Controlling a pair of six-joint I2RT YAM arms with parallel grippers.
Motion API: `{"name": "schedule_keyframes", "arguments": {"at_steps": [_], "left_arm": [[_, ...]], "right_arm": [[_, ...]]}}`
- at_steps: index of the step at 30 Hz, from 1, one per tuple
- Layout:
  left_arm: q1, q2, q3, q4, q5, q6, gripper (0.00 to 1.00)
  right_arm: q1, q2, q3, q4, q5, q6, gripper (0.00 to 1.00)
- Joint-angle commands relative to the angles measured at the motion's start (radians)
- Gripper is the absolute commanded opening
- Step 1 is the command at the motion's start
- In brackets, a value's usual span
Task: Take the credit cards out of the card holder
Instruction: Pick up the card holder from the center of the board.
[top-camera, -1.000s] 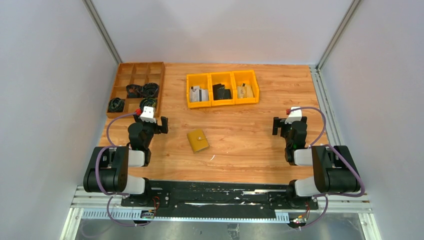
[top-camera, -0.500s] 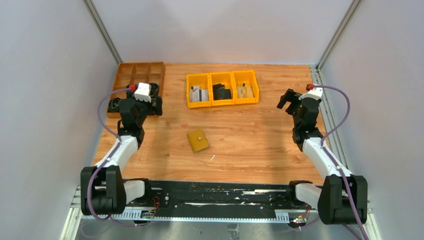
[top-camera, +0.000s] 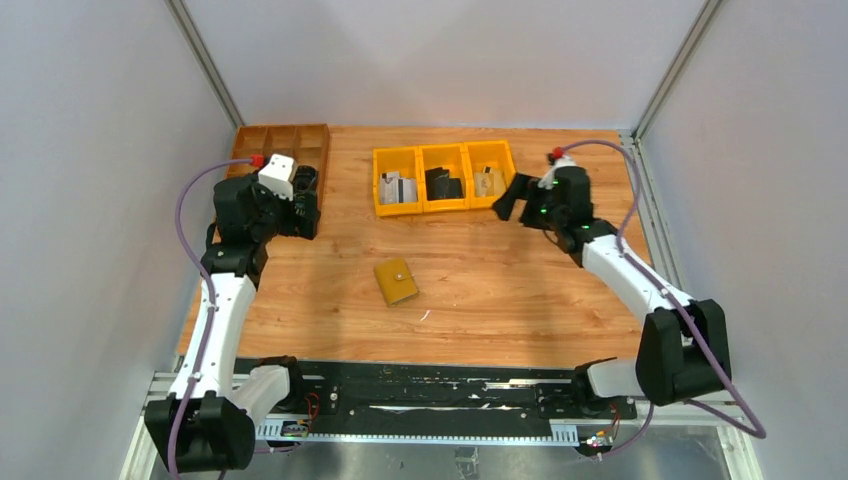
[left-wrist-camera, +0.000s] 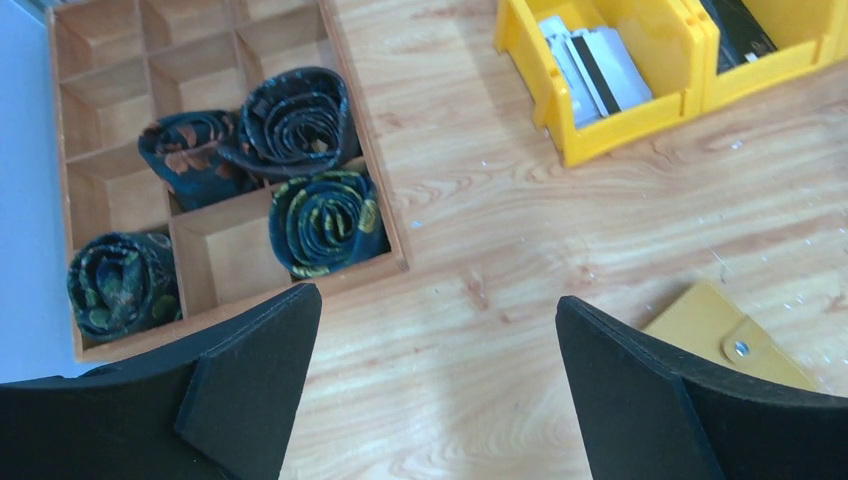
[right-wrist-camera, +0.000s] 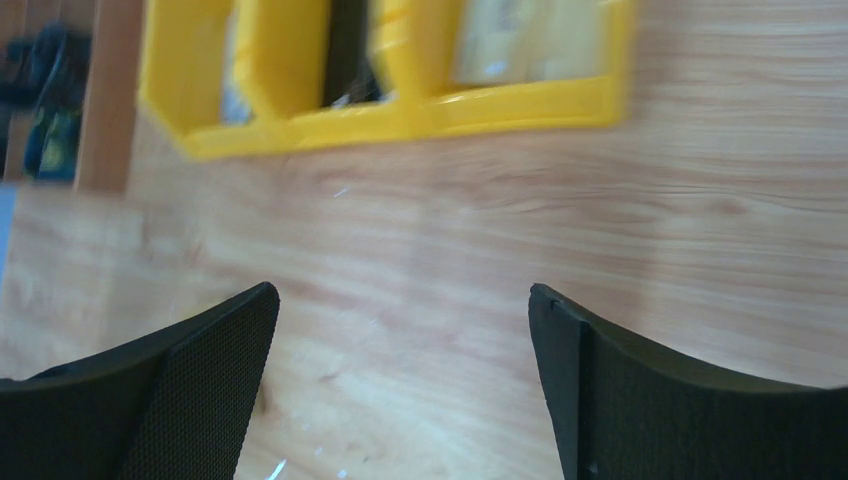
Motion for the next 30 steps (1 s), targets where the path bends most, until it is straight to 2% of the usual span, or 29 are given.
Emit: {"name": "schedule_keyframes", "arguments": {"at_steps": [1,9,13,20,30], "left_arm": [[0.007,-0.049,0.053,-0.183,0.038,-0.009,1.00],[0.009,-0.064,0.138,-0.287,-0.023,-0.056,1.00],[0.009,-0.053,0.181,-0.318,-0.028,-0.072,1.00],[0.009,-0.041,0.221,-0.361,-0.016,-0.074,1.00],[0.009,-0.043,0.247,-0.394,0.021,-0.071,1.00]], "right_arm": [[0.277,0.034,0.094,-0.187,0.152,-0.068,0.98],[0.631,0.277,0.273,-0.246,0.335,-0.093,0.98],[0.748,0.407,0.366,-0.279,0.402,-0.115,0.98],[0.856,0.561,0.466,-0.317,0.458,-0.105,0.98],[0.905,0.672,0.481,-0.342,0.558,-0.031,0.98]]}}
